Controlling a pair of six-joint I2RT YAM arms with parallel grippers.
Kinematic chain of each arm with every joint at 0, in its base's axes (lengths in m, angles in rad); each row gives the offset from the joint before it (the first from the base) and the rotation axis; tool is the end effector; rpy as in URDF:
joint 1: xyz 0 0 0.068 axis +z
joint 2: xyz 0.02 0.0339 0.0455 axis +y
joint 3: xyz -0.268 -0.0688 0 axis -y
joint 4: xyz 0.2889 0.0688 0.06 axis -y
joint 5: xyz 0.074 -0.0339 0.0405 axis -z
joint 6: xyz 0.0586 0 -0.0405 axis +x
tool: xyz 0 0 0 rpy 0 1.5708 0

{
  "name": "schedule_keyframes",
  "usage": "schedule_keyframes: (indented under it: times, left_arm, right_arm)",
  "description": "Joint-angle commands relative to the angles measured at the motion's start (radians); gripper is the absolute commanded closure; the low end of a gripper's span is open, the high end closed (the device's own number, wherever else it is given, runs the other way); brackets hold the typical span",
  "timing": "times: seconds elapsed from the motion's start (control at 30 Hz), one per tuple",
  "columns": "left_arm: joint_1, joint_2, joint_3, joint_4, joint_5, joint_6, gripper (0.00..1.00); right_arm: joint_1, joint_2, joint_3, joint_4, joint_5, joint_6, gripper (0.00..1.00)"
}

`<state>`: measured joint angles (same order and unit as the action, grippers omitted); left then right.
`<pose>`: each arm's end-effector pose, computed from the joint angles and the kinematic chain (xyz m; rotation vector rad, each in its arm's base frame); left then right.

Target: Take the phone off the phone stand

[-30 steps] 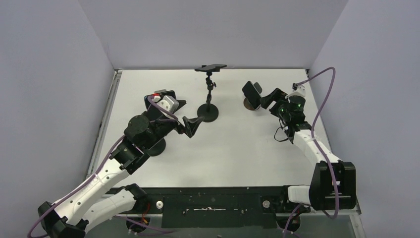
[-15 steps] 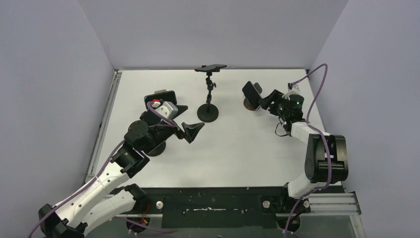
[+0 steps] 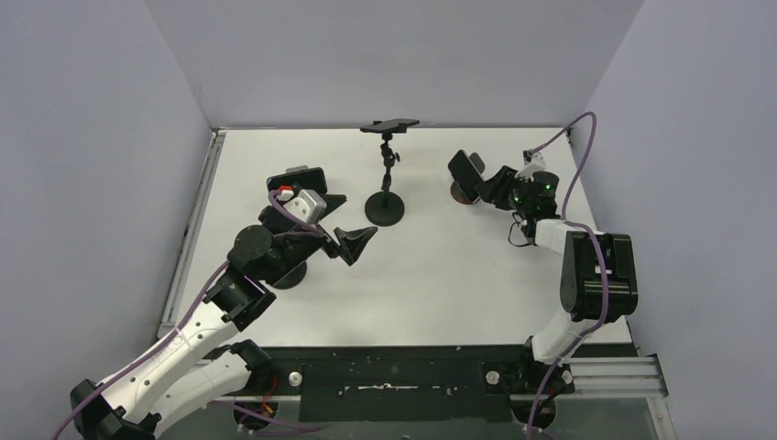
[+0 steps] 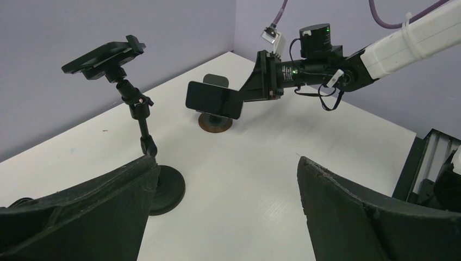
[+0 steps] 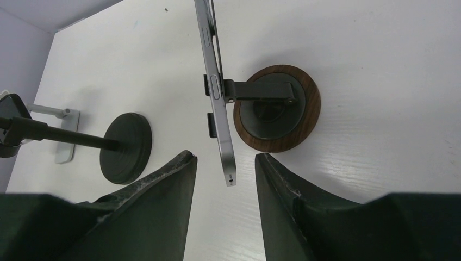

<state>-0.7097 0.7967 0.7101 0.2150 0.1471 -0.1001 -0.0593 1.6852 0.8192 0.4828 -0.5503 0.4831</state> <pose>0.1890 -0.1737 0.3568 0.5642 1.3788 -0.7657 0.3995 0.0070 0.1522 0.1641 1.9751 0.8137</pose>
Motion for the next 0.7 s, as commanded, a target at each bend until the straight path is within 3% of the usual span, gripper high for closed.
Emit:
schedule_keyframes:
  times: [0.0, 0.27, 0.67]
  left_arm:
    - [0.004, -0.014, 0.000, 0.059, 0.013, 0.007, 0.03]
    - [0.001, -0.014, -0.005, 0.064, 0.019, 0.002, 0.03]
    - [0.001, -0.017, -0.008, 0.067, 0.016, 0.002, 0.03]
  right_arm:
    - [-0.007, 0.006, 0.051, 0.089, -0.029, -0.028, 0.57]
    - [-0.007, 0.029, 0.068, 0.081, -0.033, -0.038, 0.60]
    - [-0.004, 0.041, 0.067, 0.079, -0.037, -0.040, 0.73]
